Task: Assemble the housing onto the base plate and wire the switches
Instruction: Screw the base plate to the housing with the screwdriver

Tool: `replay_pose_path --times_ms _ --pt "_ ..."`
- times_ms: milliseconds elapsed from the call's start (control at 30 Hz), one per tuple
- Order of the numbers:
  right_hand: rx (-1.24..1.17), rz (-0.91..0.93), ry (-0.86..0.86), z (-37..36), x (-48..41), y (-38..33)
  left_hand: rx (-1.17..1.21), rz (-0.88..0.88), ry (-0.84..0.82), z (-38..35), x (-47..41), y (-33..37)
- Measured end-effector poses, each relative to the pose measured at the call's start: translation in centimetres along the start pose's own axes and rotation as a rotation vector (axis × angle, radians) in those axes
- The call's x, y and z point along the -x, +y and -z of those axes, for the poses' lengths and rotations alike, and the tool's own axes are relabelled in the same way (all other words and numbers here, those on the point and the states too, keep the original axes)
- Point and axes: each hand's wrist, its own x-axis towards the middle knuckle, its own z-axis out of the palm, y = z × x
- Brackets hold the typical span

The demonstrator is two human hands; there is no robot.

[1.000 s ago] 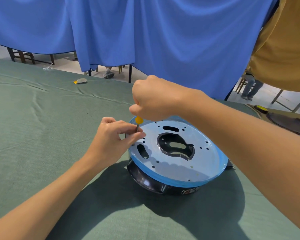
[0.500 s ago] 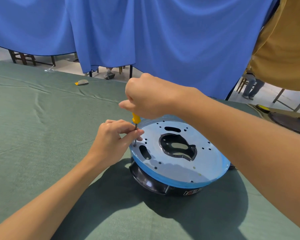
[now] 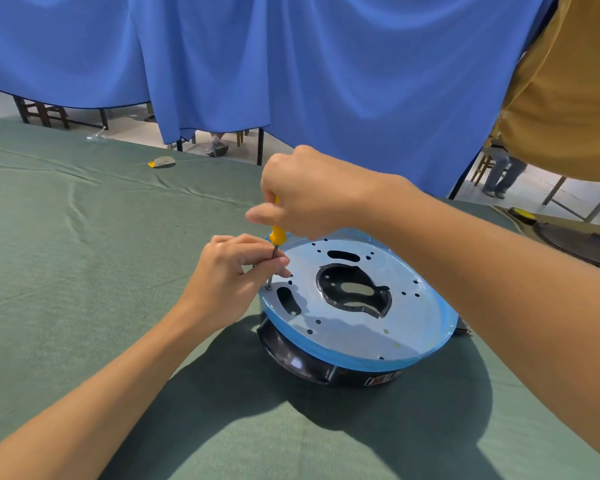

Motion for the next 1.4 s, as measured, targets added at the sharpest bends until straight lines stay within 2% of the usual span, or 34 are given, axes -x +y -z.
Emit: replay_pose_path --times_ms 67,167,233,333,433,567,633,767,867,933,1033,1167,1400 --pt "0.023 0.057 -0.041 0.4 0.2 0.0 0.044 -0.009 -0.082 0.3 -0.2 -0.3" --pt "-0.053 0.071 -0.027 0.5 0.5 0.0 0.162 0.069 -0.169 0.4 0.0 -0.7" --pt "-0.015 0.016 0.024 0.0 0.4 -0.1 0.196 0.085 -0.127 0.1 0.3 -0.6" --pt "0.020 -0.041 0.049 -0.5 0.2 0.1 0.067 0.037 0.020 -0.2 0.4 -0.5" --pt "0.043 0.039 -0.053 0.1 0.1 0.1 0.026 0.042 -0.080 0.1 0.1 -0.5" --pt "0.032 0.060 0.026 0.4 0.2 0.1 0.118 0.079 -0.185 0.3 0.3 -0.7" --pt "-0.022 -0.013 0.070 -0.3 0.1 0.1 0.174 0.074 -0.133 0.2 0.4 -0.6" --pt "-0.081 -0.082 0.085 -0.9 0.0 0.2 0.100 0.056 0.057 -0.3 0.4 -0.6" --pt "-0.077 -0.036 0.086 -0.6 0.2 0.0 0.070 0.065 -0.016 -0.2 0.2 -0.8" --pt "-0.181 -0.063 0.145 -0.7 0.3 0.1 0.141 0.071 -0.085 0.1 0.2 -1.1" --pt "-0.463 -0.208 0.199 -1.3 0.7 0.5 0.204 0.099 -0.131 0.4 0.2 -1.0" --pt "-0.759 -0.209 0.080 -1.6 1.5 1.4 0.136 0.083 -0.164 0.6 -0.1 -0.9" --pt "-0.471 -0.079 0.154 -0.7 1.7 1.8 0.145 0.064 -0.252 0.6 0.0 -1.2"
